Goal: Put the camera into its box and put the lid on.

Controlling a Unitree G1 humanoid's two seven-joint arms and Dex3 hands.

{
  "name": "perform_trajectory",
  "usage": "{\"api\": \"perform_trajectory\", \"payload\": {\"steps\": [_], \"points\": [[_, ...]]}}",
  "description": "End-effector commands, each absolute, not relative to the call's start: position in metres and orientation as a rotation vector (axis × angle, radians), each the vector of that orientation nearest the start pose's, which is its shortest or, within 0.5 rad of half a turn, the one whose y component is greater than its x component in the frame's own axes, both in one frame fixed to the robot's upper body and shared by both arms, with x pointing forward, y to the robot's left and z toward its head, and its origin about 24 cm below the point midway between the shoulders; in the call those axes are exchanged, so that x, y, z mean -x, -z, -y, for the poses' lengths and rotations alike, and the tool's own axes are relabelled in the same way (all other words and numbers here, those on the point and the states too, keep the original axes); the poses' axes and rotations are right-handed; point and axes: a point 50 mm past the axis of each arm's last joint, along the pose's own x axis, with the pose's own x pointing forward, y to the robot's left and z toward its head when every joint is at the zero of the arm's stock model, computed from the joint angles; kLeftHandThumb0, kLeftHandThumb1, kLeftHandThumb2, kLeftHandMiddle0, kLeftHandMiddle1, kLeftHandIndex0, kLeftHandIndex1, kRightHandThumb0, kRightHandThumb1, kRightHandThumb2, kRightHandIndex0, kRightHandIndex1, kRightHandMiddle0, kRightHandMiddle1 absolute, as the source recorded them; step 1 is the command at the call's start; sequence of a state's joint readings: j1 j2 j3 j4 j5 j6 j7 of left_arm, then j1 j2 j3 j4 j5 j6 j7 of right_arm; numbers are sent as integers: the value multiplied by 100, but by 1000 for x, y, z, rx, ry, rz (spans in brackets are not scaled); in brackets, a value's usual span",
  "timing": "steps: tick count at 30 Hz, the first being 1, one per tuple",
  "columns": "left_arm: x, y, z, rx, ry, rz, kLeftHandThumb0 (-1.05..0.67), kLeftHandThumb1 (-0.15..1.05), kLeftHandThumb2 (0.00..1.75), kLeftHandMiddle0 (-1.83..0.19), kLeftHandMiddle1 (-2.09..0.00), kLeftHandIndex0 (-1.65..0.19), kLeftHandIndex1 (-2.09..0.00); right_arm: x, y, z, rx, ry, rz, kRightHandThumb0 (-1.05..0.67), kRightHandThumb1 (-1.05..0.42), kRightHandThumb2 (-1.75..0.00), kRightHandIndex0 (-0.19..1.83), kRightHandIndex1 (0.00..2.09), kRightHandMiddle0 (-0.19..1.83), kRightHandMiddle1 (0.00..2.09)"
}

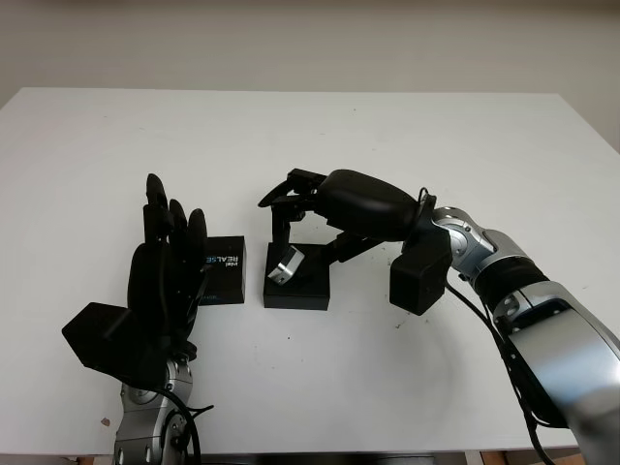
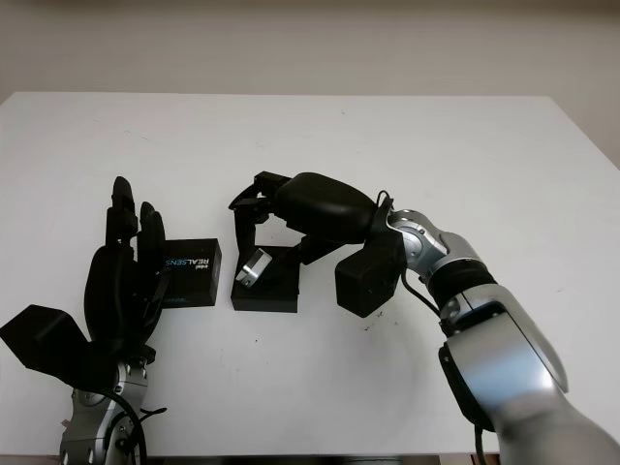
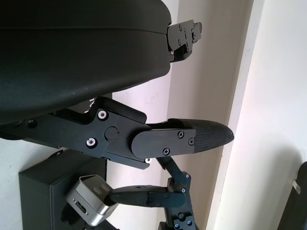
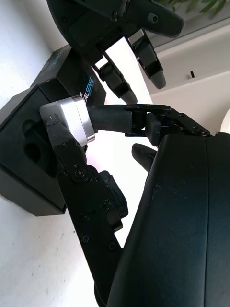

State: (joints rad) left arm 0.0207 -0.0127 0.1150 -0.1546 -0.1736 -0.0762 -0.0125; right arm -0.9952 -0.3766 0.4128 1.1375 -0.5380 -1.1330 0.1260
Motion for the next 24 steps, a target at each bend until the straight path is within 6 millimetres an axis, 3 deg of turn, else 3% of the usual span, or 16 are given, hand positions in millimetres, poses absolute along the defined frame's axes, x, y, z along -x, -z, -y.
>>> {"api": "perform_trajectory", "payload": {"steps": [1,24], "points": [[-243,-79,-178,165,-105,219,-66,105,43,19,-3,19,-4,-357,-156,101,1056,-882,800,-27,-97,-5,5,84,46,147],[-242,-78,-178,162,-100,217,-66,105,43,19,-4,19,-4,-356,-147,97,1120,-859,825,-26,-96,-5,9,82,49,145]]}}
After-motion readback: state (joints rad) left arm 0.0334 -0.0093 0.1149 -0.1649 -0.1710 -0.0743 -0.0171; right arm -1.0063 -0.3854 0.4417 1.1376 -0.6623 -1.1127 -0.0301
